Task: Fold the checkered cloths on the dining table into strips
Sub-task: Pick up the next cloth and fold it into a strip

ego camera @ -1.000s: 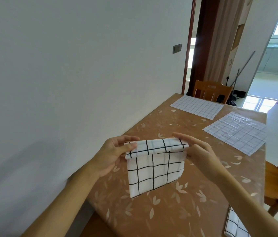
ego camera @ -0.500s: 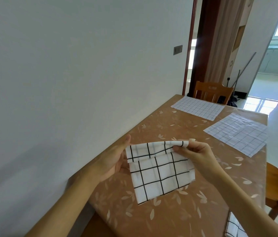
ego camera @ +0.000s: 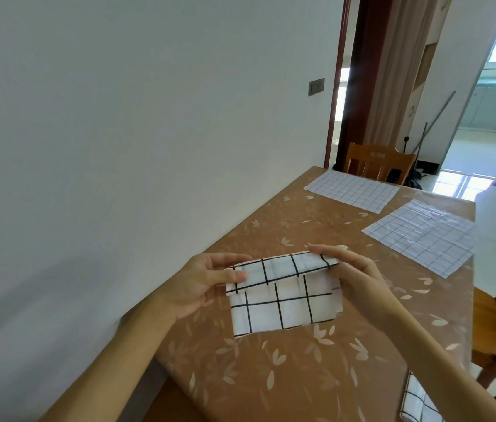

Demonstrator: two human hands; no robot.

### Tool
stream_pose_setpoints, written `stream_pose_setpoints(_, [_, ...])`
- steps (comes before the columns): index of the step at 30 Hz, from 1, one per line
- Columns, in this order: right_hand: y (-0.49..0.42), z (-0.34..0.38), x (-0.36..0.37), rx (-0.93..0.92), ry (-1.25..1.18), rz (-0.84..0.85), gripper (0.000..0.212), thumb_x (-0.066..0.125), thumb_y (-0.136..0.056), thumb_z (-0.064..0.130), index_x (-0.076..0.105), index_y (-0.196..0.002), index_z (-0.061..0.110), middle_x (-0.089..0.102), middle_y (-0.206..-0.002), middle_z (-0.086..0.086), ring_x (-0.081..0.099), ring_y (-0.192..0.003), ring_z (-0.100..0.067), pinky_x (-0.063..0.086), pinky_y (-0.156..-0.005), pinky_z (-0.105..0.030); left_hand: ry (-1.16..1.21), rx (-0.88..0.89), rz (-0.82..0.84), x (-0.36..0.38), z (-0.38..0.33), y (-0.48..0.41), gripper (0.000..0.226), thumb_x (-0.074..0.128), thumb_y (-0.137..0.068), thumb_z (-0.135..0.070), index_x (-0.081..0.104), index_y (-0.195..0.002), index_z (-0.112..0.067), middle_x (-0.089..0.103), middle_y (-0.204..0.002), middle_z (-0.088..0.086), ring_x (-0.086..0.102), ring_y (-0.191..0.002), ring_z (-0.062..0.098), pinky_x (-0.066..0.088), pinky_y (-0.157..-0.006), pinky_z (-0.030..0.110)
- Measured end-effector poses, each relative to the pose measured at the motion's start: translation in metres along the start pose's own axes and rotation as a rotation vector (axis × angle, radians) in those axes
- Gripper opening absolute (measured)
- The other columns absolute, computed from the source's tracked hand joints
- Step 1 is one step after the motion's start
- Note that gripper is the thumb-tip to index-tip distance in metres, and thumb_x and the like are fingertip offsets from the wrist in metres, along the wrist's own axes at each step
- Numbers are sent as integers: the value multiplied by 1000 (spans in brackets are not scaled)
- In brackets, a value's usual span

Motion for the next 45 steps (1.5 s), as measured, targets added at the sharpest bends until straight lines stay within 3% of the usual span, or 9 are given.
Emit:
stream_pose_setpoints(4, [2,-1,0,19,-18,27,33,50,-99,22,66,-127,27,75,-113,-8,72,-98,-24,58,-80,-36,30,30,-57,-5,0,-3,36,76,-79,-4,74,-115,-5,74,-116,18,73,-100,30,62,-88,38])
stream_pose_setpoints(8, [0,-6,1,41,141,-2,61,76,-80,25,54,-136,30,76,-111,-3,73,-102,-22,58,-88,-41,27,67,-79,-3,-2,-2,29,73,-84,-3,75,-113,-6,75,-115,15,73,-101,29,62,-84,35])
stream_pose_setpoints(15, [2,-5,2,-3,39,-140,23,72,-86,3,75,-106,15,79,-98,-5,75,-91,-28,60,-71,-31,32,-105,16,9,14,0,39,57,-99,-34,67,-128,-9,72,-123,15,69,-114,30,58,-92,44])
stream_pose_setpoints(20, [2,-7,0,-6,74,-100,21,65,-91,0,80,-96,14,78,-98,-9,72,-90,-24,57,-79,-35,82,-161,74,15,17,3,56,51,-96,-56,69,-126,-12,72,-112,17,68,-91,29,57,-64,34])
stream_pose_setpoints(26, [4,-17,-1,53,111,-19,42,47,-96,-9,80,-88,17,76,-112,-6,68,-108,-28,54,-86,-50,1,-94,91,8,16,1,33,71,-87,-24,75,-116,-11,70,-103,11,62,-81,16,55,-63,25])
stream_pose_setpoints(30, [4,-21,4,165,-115,57,32,52,-89,23,76,-109,15,74,-114,-10,69,-100,-24,56,-81,-36,-89,-31,39,3,16,0,30,74,-88,-10,75,-118,-15,73,-118,14,69,-96,24,60,-78,30])
stream_pose_setpoints(35, [5,-29,-2,133,195,-27,49,80,-81,22,64,-126,35,76,-102,-6,73,-87,-22,59,-78,-33,-320,96,-74,-1,14,-4,27,72,-90,-9,74,-116,-15,78,-106,3,76,-97,16,61,-76,24])
stream_pose_setpoints(40, [2,-45,2,130,251,-93,40,81,-81,21,68,-117,35,73,-88,-8,69,-71,-16,59,-66,-29,-424,104,-82,-8,26,-11,22,66,-96,-22,72,-117,-18,79,-100,3,77,-93,18,62,-80,29])
stream_pose_setpoints(45, [-5,-68,6,138,327,-134,34,80,-83,20,68,-114,32,70,-81,1,63,-64,-6,53,-58,-23,-439,59,-60,-18,47,-20,23,75,-89,-25,72,-111,-19,79,-100,-1,75,-92,11,60,-70,21])
Point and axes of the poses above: each hand's wrist, its own y-axis away from the middle knuckle, its own x-axis out of the palm, z = x × y, the point moved 6 cm from there along -y, towards the middle knuckle
